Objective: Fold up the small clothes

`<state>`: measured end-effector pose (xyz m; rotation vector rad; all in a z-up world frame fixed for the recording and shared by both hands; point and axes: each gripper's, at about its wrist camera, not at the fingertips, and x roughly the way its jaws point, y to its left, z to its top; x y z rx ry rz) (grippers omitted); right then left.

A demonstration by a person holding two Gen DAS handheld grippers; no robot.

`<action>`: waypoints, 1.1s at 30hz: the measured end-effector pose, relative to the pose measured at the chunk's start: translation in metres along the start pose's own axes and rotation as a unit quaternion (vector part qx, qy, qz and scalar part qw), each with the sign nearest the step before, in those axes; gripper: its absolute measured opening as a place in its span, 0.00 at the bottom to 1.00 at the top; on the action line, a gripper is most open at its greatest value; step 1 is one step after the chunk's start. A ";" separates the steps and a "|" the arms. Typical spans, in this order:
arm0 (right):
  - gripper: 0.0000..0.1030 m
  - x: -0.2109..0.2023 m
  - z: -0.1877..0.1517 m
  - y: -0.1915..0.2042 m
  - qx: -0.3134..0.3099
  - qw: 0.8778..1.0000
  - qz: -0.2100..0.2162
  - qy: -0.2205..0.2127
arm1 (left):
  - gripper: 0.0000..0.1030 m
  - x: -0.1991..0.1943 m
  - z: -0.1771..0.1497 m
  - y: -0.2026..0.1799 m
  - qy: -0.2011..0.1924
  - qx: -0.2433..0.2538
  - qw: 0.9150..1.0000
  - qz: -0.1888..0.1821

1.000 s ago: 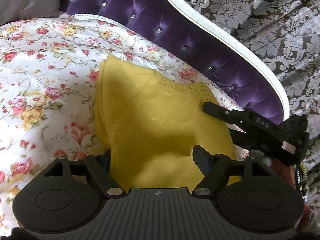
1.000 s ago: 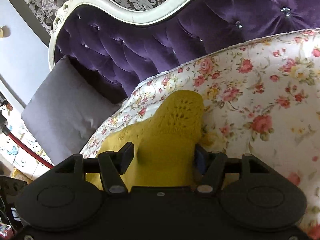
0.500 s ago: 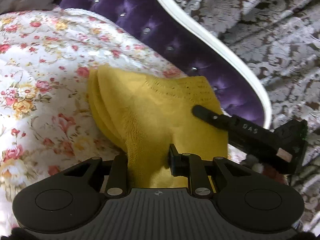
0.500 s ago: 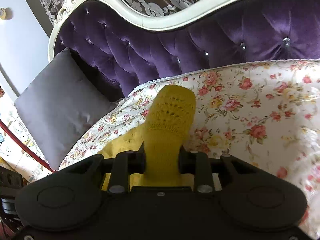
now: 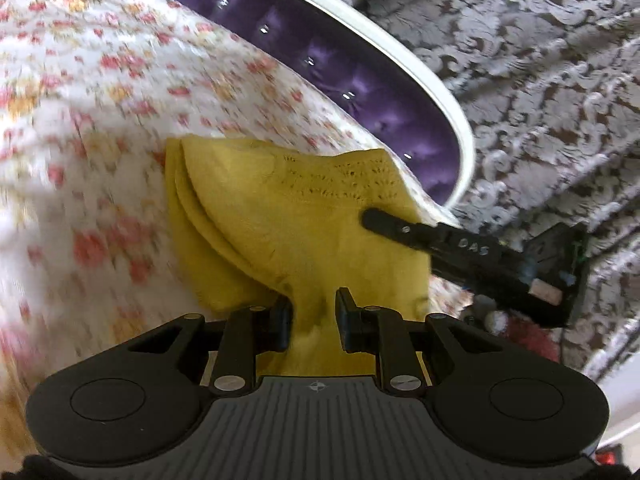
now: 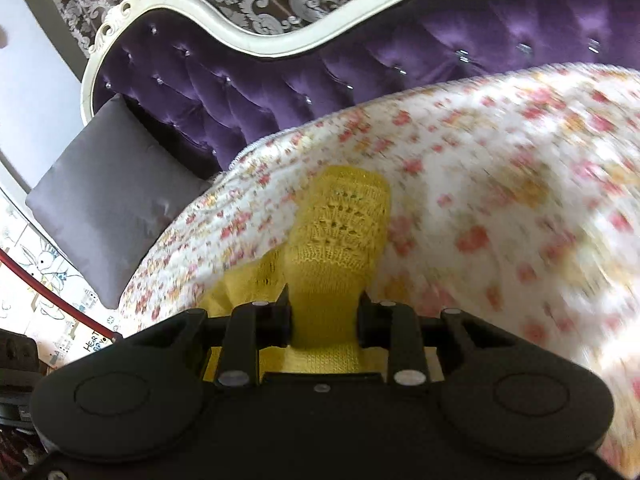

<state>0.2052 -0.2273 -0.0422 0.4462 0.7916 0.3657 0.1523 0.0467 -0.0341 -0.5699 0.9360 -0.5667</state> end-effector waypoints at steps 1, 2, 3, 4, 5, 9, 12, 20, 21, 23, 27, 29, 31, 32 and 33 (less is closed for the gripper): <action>0.38 -0.006 -0.006 -0.002 0.004 1.000 0.000 0.001 | 0.20 -0.003 -0.006 -0.003 0.000 -0.003 1.000 -0.006; 0.38 -0.012 -0.011 -0.004 0.010 1.000 -0.002 0.000 | 0.20 -0.005 -0.012 -0.006 0.002 -0.001 1.000 -0.007; 0.38 -0.016 -0.016 -0.006 0.012 1.000 -0.005 -0.001 | 0.20 -0.006 -0.017 -0.010 0.003 0.005 1.000 -0.004; 0.38 -0.021 -0.021 -0.007 0.012 1.000 -0.008 -0.003 | 0.20 -0.008 -0.022 -0.012 0.004 0.013 1.000 0.005; 0.38 -0.025 -0.025 -0.009 0.011 1.000 -0.014 -0.006 | 0.21 -0.008 -0.026 -0.013 0.003 0.019 1.000 0.015; 0.38 -0.027 -0.031 -0.018 0.017 0.999 -0.028 -0.014 | 0.35 -0.010 -0.037 -0.008 -0.009 0.031 0.997 0.070; 0.39 -0.025 -0.034 -0.019 0.004 0.999 -0.041 -0.016 | 0.65 -0.017 -0.045 -0.005 -0.024 0.048 0.993 0.104; 0.45 -0.023 -0.040 -0.026 0.000 0.999 -0.038 -0.020 | 0.71 -0.005 -0.050 0.012 -0.008 0.034 0.995 0.098; 0.45 -0.023 -0.041 -0.027 0.000 0.999 -0.037 -0.021 | 0.71 -0.002 -0.048 0.012 -0.005 0.032 0.996 0.087; 0.45 -0.022 -0.042 -0.030 0.001 0.999 -0.034 -0.022 | 0.71 0.009 -0.044 0.012 0.005 0.024 0.998 0.061; 0.46 -0.020 -0.043 -0.033 0.001 0.999 -0.027 -0.025 | 0.71 0.031 -0.035 0.012 0.005 0.017 1.000 0.023; 0.47 -0.019 -0.043 -0.036 0.002 0.999 -0.023 -0.026 | 0.59 0.039 -0.031 0.014 0.009 0.003 1.000 0.002; 0.47 -0.018 -0.043 -0.037 0.004 0.999 -0.020 -0.030 | 0.16 0.042 -0.031 0.014 0.015 -0.013 1.000 0.004; 0.47 -0.018 -0.043 -0.037 0.004 0.999 -0.019 -0.032 | 0.16 0.042 -0.031 0.013 0.015 -0.010 1.000 0.006; 0.46 -0.018 -0.042 -0.036 0.003 0.999 -0.018 -0.032 | 0.16 0.039 -0.033 0.011 0.013 0.000 1.000 0.008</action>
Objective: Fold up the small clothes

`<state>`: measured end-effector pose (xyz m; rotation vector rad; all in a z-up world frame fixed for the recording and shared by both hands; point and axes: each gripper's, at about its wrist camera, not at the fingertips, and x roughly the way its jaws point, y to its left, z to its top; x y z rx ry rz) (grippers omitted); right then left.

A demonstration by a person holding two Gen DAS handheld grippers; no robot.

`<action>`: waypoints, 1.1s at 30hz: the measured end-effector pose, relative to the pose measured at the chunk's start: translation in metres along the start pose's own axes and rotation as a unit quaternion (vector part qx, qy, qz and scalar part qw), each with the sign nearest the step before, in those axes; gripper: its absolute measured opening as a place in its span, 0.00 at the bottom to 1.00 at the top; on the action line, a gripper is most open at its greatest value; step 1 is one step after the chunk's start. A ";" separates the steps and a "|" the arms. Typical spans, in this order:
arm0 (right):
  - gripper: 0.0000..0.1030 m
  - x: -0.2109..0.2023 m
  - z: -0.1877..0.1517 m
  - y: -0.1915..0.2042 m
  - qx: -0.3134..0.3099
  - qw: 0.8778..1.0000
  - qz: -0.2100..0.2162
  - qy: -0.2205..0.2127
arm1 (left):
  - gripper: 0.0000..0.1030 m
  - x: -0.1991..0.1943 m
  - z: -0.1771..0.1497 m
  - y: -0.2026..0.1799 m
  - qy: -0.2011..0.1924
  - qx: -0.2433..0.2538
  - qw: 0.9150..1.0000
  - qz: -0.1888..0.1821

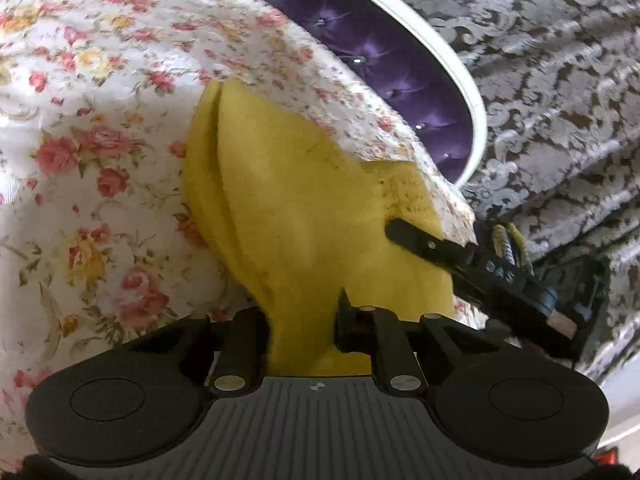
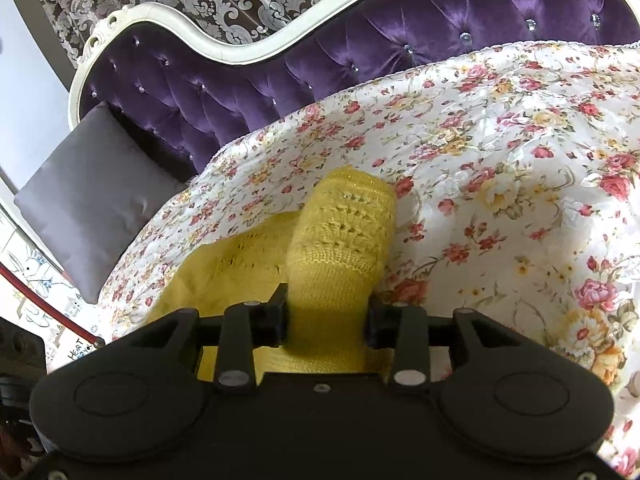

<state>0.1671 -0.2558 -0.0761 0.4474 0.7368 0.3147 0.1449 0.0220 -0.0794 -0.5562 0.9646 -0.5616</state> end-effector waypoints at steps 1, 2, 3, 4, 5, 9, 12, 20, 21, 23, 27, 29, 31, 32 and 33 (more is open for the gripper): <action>0.42 0.000 0.000 0.003 -0.004 1.000 0.001 -0.001 | 0.16 -0.005 -0.002 -0.003 -0.003 0.008 1.000 0.004; 0.40 -0.002 -0.001 0.008 -0.013 1.000 0.003 -0.002 | 0.16 -0.011 -0.004 -0.006 -0.007 0.012 1.000 0.002; 0.39 -0.005 -0.001 0.014 -0.021 1.000 0.006 -0.002 | 0.16 -0.017 -0.005 -0.008 -0.010 0.010 1.000 -0.001; 0.39 -0.008 -0.001 0.021 -0.027 1.000 0.012 -0.002 | 0.16 -0.025 -0.007 -0.010 -0.012 0.005 1.000 -0.006; 0.39 -0.011 -0.001 0.028 -0.031 0.999 0.021 0.000 | 0.16 -0.034 -0.010 -0.010 -0.013 0.002 1.000 -0.008; 0.39 -0.028 -0.005 0.054 -0.065 0.996 0.067 0.011 | 0.16 -0.066 -0.023 -0.006 -0.027 -0.004 1.000 -0.001; 0.40 -0.020 -0.014 0.058 -0.080 0.994 0.063 0.029 | 0.22 -0.067 -0.040 0.006 -0.007 -0.006 0.999 0.039; 0.56 -0.018 -0.031 0.040 -0.068 0.997 -0.038 0.009 | 0.27 -0.086 -0.065 0.002 -0.011 0.040 0.995 0.092; 0.57 -0.024 -0.030 0.042 -0.069 0.997 -0.044 -0.004 | 0.27 -0.093 -0.063 -0.002 -0.023 0.057 0.993 0.102; 0.57 -0.039 -0.027 0.047 -0.078 0.995 -0.048 -0.035 | 0.27 -0.108 -0.059 -0.011 -0.056 0.094 0.986 0.124; 0.20 -0.046 -0.021 0.063 -0.123 0.989 -0.051 -0.056 | 0.28 -0.113 -0.039 -0.031 -0.108 0.144 0.972 0.148; 0.20 -0.038 -0.021 0.072 -0.159 0.985 -0.055 -0.049 | 0.28 -0.101 -0.028 -0.037 -0.117 0.158 0.970 0.144; 0.20 -0.029 -0.021 0.076 -0.168 0.984 -0.049 -0.039 | 0.28 -0.081 -0.016 -0.038 -0.124 0.167 0.968 0.139; 0.20 -0.022 -0.021 0.077 -0.174 0.983 -0.047 -0.030 | 0.28 -0.070 -0.011 -0.038 -0.120 0.167 0.968 0.146; 0.20 -0.015 -0.021 0.077 -0.179 0.982 -0.052 -0.024 | 0.28 -0.058 -0.005 -0.034 -0.116 0.167 0.967 0.153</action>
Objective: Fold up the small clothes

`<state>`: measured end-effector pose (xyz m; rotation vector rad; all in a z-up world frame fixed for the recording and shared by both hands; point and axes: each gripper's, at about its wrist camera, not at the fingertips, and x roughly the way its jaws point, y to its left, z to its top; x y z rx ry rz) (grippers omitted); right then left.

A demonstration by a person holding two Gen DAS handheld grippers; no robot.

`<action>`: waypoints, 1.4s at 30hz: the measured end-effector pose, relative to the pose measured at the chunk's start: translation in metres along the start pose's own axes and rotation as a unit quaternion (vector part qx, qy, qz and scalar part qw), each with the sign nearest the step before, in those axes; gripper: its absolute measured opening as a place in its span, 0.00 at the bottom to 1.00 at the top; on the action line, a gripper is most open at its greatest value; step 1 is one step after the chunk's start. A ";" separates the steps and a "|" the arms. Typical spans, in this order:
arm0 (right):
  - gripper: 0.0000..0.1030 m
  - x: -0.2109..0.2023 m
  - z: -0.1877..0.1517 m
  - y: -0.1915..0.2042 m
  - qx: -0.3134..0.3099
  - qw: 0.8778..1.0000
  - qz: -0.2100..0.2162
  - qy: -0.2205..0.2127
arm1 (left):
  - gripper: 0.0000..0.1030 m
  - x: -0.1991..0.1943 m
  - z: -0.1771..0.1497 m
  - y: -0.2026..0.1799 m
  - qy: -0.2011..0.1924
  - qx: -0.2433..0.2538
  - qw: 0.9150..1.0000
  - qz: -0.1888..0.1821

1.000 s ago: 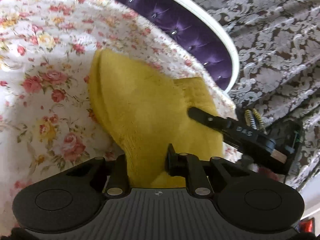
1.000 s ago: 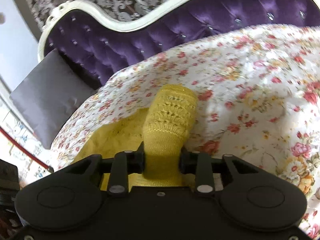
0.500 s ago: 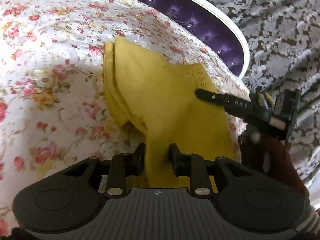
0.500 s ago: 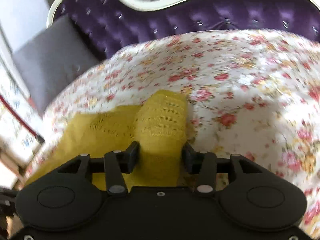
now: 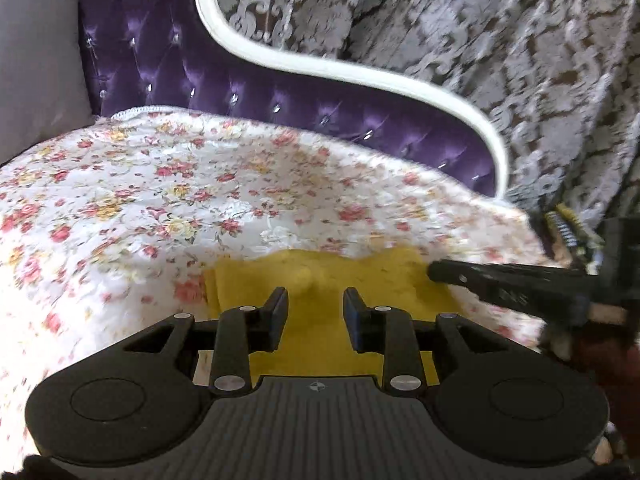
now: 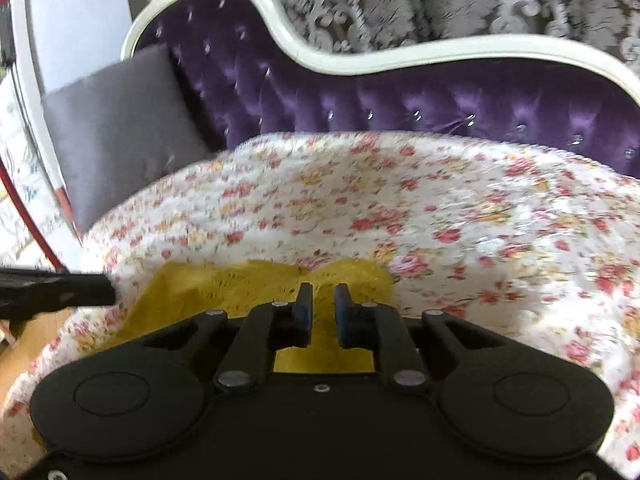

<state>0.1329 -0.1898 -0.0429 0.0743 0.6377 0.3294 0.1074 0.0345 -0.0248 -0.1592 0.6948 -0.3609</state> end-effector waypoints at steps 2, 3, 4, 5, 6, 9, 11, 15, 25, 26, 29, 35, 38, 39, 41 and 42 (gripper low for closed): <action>0.20 0.016 -0.001 0.001 -0.016 0.999 -0.023 0.019 | 0.28 0.026 -0.001 0.008 0.022 0.004 1.000 0.017; 0.20 0.022 -0.003 -0.001 -0.018 0.999 -0.032 0.026 | 0.28 0.040 -0.002 0.012 0.037 0.007 0.999 0.029; 0.20 0.026 -0.005 -0.004 -0.014 0.999 -0.036 0.031 | 0.28 0.048 -0.005 0.018 0.050 0.010 0.998 0.038; 0.20 0.030 -0.006 -0.009 -0.003 0.999 -0.034 0.033 | 0.28 0.053 -0.009 0.024 0.049 0.013 0.998 0.042; 0.19 0.032 -0.007 -0.011 0.007 0.999 -0.031 0.032 | 0.29 0.053 -0.011 0.029 0.037 0.020 0.998 0.043; 0.19 0.031 -0.007 -0.015 0.016 0.999 -0.028 0.029 | 0.29 0.050 -0.008 0.036 0.041 0.019 0.998 0.046; 0.20 0.028 -0.007 -0.016 0.022 0.999 -0.025 0.024 | 0.28 0.045 -0.003 0.037 0.044 0.009 0.998 0.051; 0.30 -0.002 -0.002 -0.012 0.026 0.999 -0.015 -0.015 | 0.29 0.020 0.004 0.027 0.027 0.019 0.998 0.057; 0.41 -0.060 -0.025 0.016 -0.002 1.000 0.008 0.010 | 0.32 -0.026 -0.029 -0.016 0.041 0.069 0.996 0.028; 0.41 -0.061 -0.032 0.020 -0.010 1.000 0.004 0.018 | 0.32 -0.024 -0.034 -0.017 0.048 0.072 0.996 0.031; 0.41 -0.059 -0.052 0.028 -0.028 0.998 -0.007 0.047 | 0.33 -0.020 -0.049 -0.012 0.065 0.064 0.995 0.043; 0.52 -0.060 -0.079 0.031 -0.051 0.995 -0.050 0.074 | 0.49 -0.024 -0.062 0.007 0.070 0.006 0.995 0.066; 0.59 -0.070 -0.081 0.031 -0.038 0.996 -0.051 0.066 | 0.62 -0.033 -0.064 0.007 0.064 -0.011 0.995 0.073; 0.61 -0.073 -0.081 0.032 -0.039 0.996 -0.054 0.063 | 0.66 -0.036 -0.064 0.006 0.060 -0.012 0.995 0.078; 0.67 -0.081 -0.080 0.033 -0.035 0.996 -0.057 0.052 | 0.75 -0.046 -0.063 0.002 0.049 -0.013 0.995 0.085; 0.68 -0.086 -0.080 0.035 -0.031 0.997 -0.056 0.046 | 0.76 -0.050 -0.063 0.000 0.043 -0.015 0.995 0.089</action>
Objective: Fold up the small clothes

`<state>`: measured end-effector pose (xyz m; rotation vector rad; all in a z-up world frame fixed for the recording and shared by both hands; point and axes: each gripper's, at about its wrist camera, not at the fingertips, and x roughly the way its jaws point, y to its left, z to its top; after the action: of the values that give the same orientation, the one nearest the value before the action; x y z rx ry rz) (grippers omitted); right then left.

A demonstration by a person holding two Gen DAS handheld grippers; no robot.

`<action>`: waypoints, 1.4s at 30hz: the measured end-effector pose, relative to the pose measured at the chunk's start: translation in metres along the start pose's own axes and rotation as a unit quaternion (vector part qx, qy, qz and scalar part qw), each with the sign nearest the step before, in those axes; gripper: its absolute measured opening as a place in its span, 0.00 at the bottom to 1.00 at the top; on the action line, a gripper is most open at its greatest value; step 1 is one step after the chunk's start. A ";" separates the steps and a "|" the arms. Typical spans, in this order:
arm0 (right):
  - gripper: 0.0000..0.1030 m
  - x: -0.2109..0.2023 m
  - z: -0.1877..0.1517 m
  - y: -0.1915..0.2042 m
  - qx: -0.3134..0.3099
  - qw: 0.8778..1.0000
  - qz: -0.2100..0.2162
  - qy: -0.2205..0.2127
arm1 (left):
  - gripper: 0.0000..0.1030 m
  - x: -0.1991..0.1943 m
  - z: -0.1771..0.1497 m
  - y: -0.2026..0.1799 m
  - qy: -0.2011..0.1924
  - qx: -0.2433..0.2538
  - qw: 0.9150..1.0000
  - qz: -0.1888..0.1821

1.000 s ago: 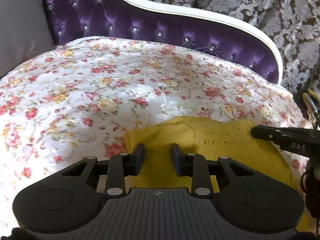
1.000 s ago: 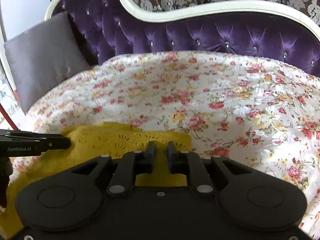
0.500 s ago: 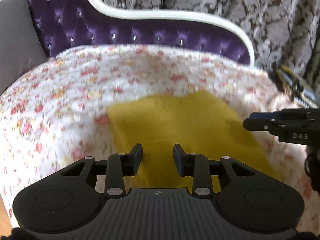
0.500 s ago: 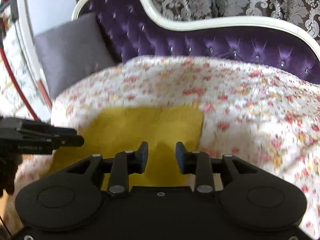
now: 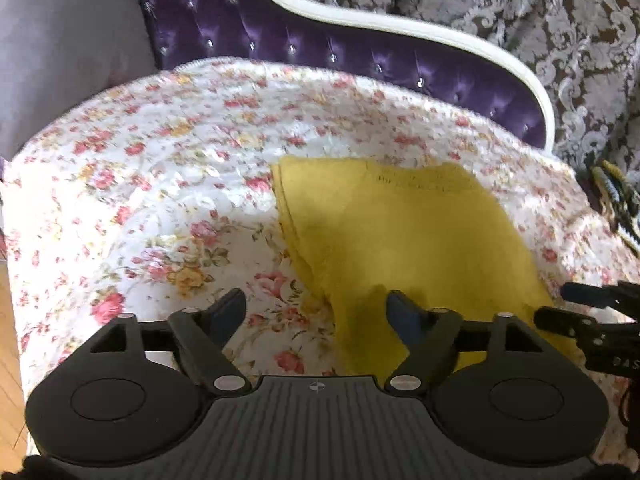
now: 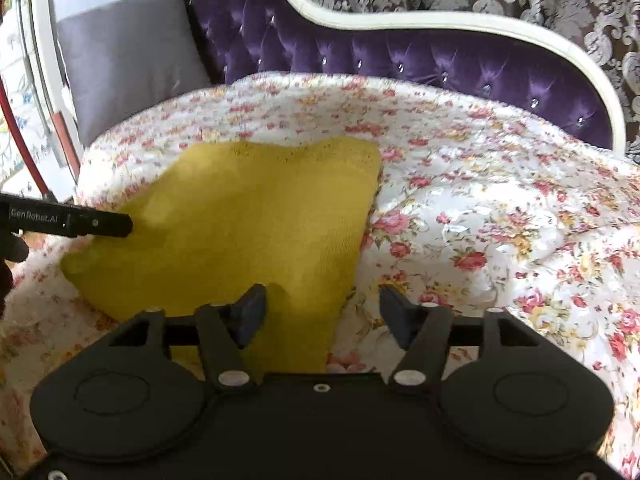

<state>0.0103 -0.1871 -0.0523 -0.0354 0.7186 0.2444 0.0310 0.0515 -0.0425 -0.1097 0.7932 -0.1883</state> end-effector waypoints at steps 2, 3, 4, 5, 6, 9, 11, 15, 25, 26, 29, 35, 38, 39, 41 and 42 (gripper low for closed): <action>0.76 -0.007 0.001 0.002 0.007 1.000 0.002 -0.013 | 0.83 -0.010 0.001 -0.004 -0.010 -0.006 1.000 0.006; 0.78 -0.012 0.002 0.003 0.010 1.000 0.002 -0.021 | 0.86 -0.015 0.001 -0.006 -0.014 -0.008 1.000 0.010; 0.82 -0.017 0.004 0.005 0.014 0.999 0.002 -0.029 | 0.91 -0.020 0.001 -0.009 -0.018 -0.009 1.000 0.012; 0.87 -0.021 0.005 0.006 0.019 0.999 0.004 -0.036 | 0.91 -0.023 0.001 -0.012 -0.021 -0.009 1.000 0.013; 0.91 -0.025 0.006 0.007 0.024 0.999 0.006 -0.042 | 0.91 -0.027 0.001 -0.015 -0.023 -0.010 1.000 0.015; 1.00 -0.037 0.012 0.011 0.040 0.997 0.006 -0.060 | 0.91 -0.033 0.000 -0.025 -0.021 -0.009 0.999 0.025; 1.00 -0.044 0.014 0.015 0.044 0.997 0.001 -0.068 | 0.91 -0.037 -0.003 -0.032 -0.021 -0.003 1.000 0.020; 1.00 -0.053 0.016 0.024 0.040 0.997 -0.011 -0.069 | 0.91 -0.044 -0.011 -0.047 -0.013 0.013 0.999 0.038; 1.00 -0.063 0.010 0.032 0.068 0.996 -0.013 -0.049 | 0.90 -0.060 -0.022 -0.062 0.019 0.011 0.997 0.068; 1.00 -0.064 0.010 0.032 0.068 0.996 -0.017 -0.048 | 0.90 -0.062 -0.022 -0.063 0.018 0.009 0.997 0.072; 1.00 -0.068 0.009 0.035 0.062 0.996 -0.028 -0.050 | 0.90 -0.069 -0.021 -0.064 0.014 0.001 0.997 0.080; 1.00 -0.073 0.009 0.042 0.051 0.996 -0.058 -0.046 | 0.90 -0.076 -0.018 -0.065 0.019 -0.018 0.993 0.112; 1.00 -0.076 0.009 0.042 0.053 0.995 -0.067 -0.048 | 0.90 -0.080 -0.018 -0.067 0.013 -0.001 0.992 0.127; 1.00 -0.077 0.009 0.042 0.057 0.995 -0.067 -0.048 | 0.90 -0.081 -0.018 -0.067 0.011 -0.001 0.992 0.125; 1.00 -0.079 0.009 0.040 0.065 0.995 -0.065 -0.047 | 0.89 -0.084 -0.018 -0.065 0.009 -0.009 0.993 0.114; 1.00 -0.080 0.009 0.040 0.069 0.994 -0.066 -0.046 | 0.89 -0.086 -0.018 -0.064 0.008 -0.013 0.994 0.106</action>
<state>-0.0511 -0.1635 0.0093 0.0600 0.6382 0.0686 -0.0488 0.0061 0.0153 -0.0469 0.8180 0.0221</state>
